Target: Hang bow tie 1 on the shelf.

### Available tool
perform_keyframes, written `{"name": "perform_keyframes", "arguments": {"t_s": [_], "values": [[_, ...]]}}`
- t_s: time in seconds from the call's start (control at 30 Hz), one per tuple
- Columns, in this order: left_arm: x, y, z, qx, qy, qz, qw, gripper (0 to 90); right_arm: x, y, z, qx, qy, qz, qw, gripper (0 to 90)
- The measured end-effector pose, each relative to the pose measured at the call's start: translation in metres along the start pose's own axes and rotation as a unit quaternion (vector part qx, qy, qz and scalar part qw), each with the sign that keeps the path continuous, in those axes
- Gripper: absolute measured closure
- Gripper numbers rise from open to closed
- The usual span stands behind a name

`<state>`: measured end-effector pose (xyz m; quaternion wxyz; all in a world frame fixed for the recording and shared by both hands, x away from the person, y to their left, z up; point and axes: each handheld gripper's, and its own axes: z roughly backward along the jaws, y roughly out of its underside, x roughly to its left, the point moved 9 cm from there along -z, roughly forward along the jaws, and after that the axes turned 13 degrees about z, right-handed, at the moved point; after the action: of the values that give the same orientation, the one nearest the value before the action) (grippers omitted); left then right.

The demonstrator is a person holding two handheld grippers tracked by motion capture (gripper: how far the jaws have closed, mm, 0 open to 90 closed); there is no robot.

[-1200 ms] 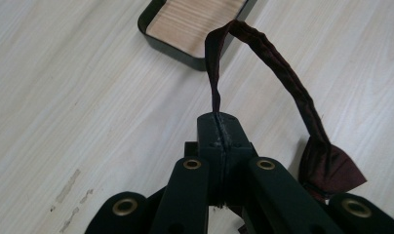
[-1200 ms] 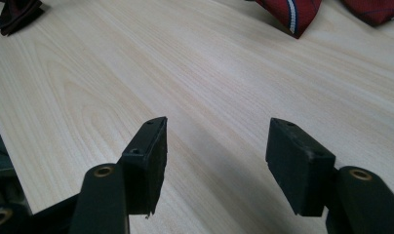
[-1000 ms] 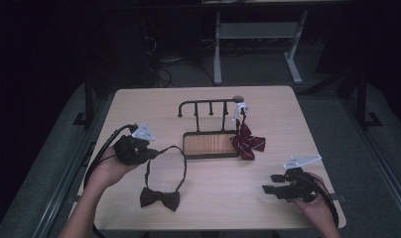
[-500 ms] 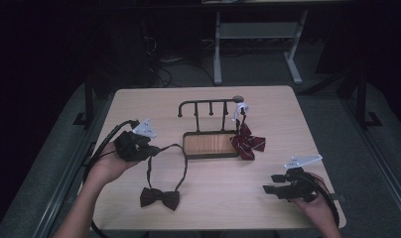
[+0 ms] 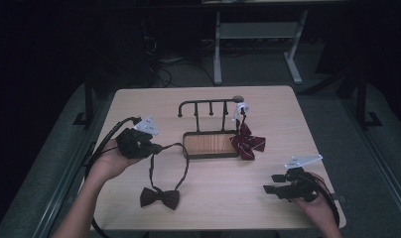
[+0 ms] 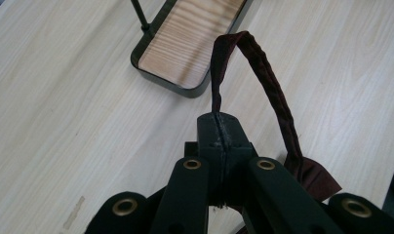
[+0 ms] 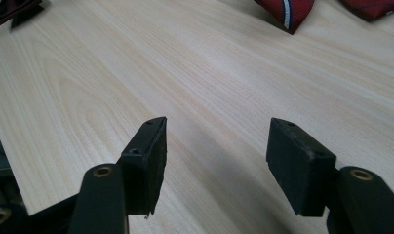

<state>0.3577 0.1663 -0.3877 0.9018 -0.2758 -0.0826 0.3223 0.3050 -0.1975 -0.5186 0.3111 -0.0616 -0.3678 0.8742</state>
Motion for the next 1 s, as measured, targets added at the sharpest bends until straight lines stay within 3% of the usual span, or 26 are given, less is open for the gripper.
{"name": "perform_keyframes", "arguments": {"t_s": [0.33, 1.0], "values": [[-0.002, -0.006, 0.002, 0.008, 0.004, -0.006, 0.9999, 89.7, -0.001, 0.001, 0.004, -0.004, 0.001, 0.004, 1.0, 40.0], [0.002, -0.019, 0.012, 0.0, 0.023, -0.007, 0.9997, 89.7, -0.002, 0.001, 0.003, -0.008, -0.002, 0.0, 1.0, 39.7]]}}
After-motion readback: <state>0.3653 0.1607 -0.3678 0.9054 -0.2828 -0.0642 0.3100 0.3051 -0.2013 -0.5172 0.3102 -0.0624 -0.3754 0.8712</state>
